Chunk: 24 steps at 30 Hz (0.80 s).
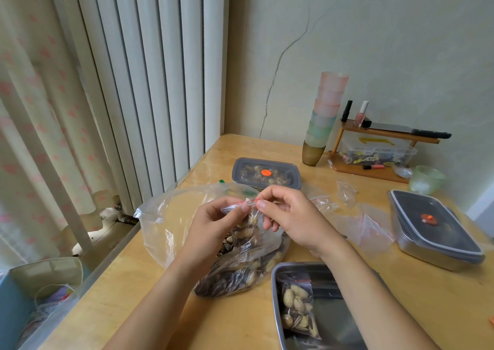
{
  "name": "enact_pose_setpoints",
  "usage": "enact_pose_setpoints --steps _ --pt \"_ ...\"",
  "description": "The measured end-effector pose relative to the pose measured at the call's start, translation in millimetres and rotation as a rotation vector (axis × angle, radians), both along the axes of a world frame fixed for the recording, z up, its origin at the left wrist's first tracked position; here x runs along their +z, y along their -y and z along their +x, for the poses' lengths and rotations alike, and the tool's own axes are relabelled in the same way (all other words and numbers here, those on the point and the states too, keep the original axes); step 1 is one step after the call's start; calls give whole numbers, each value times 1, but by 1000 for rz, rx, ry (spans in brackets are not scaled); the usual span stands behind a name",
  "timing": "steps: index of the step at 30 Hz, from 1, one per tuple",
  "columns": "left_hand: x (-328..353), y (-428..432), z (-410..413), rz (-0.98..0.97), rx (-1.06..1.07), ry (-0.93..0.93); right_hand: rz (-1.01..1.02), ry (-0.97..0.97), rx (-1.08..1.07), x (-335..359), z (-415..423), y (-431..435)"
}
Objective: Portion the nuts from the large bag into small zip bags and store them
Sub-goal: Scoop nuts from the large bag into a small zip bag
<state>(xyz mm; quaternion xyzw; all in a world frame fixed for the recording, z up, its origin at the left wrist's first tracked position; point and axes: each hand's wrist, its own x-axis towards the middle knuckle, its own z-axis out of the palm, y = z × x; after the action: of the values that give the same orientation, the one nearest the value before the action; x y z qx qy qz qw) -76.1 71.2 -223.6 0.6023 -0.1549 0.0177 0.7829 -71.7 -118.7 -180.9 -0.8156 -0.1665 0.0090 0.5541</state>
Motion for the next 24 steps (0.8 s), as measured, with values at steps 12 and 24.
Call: enact_pose_setpoints --steps 12,24 --pt "-1 1 -2 28 27 35 -77 74 -48 0 -1 -2" --pt "-2 0 -1 58 20 68 54 -45 9 3 -1 0"
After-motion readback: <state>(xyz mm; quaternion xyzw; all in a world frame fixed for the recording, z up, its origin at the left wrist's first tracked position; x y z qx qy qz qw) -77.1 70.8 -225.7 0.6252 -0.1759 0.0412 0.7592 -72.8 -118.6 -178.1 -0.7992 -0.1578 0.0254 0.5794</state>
